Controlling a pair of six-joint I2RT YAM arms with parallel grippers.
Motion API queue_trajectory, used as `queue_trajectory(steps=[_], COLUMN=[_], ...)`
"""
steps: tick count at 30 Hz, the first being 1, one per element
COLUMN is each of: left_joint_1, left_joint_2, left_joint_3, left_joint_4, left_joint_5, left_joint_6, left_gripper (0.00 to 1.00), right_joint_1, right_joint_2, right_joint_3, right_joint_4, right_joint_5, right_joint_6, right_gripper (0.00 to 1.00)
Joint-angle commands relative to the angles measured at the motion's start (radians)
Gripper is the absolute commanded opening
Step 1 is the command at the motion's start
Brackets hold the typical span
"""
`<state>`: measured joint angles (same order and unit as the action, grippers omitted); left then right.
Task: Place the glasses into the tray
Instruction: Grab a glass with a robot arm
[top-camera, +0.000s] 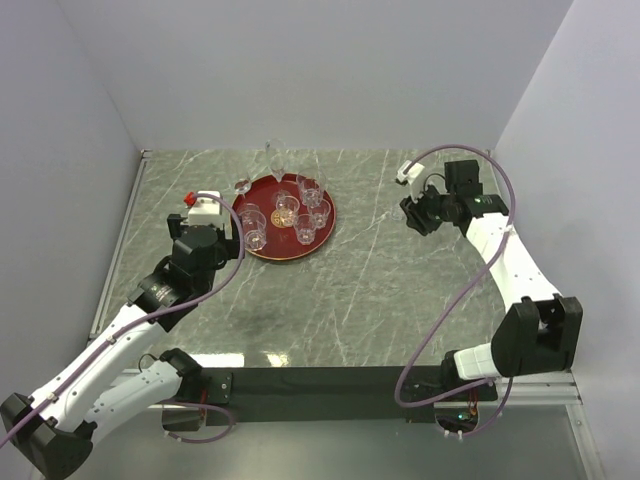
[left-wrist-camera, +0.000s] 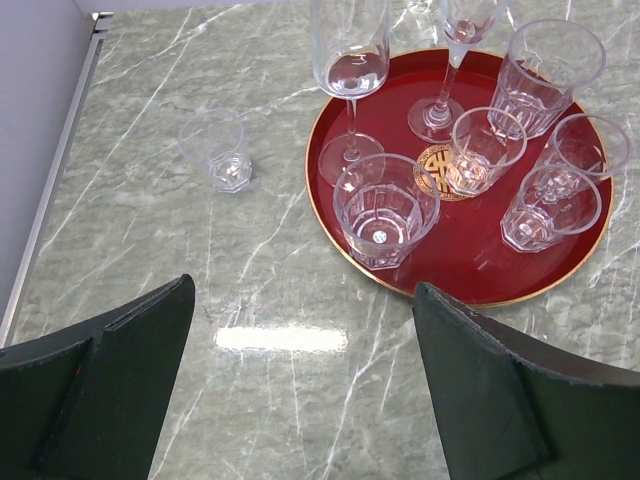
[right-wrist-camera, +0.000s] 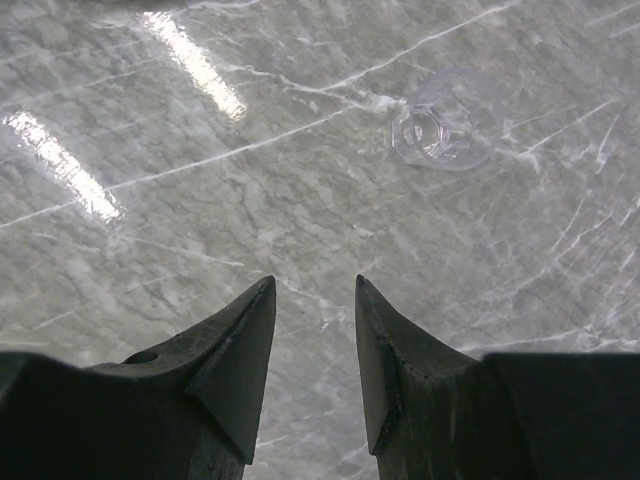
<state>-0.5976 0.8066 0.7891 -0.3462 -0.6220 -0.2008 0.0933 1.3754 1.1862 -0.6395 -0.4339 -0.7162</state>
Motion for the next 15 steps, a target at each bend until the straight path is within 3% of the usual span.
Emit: queue_trajectory(steps=[1,15], left_joint_1=[0.005,0.018], left_joint_2=[-0.011,-0.007], left_joint_3=[-0.005,-0.007], left_joint_4=[0.038,0.041], left_joint_5=[-0.016,-0.024], left_joint_6=[0.000,0.000], left_gripper=[0.96,0.96], right_joint_1=[-0.006,-0.003], right_joint_2=[0.025,0.231], right_joint_3=[0.061,0.251], right_joint_4=[-0.006,-0.055], right_joint_5=[0.014,0.024], right_joint_6=[-0.019,-0.035], right_gripper=[0.45,0.45])
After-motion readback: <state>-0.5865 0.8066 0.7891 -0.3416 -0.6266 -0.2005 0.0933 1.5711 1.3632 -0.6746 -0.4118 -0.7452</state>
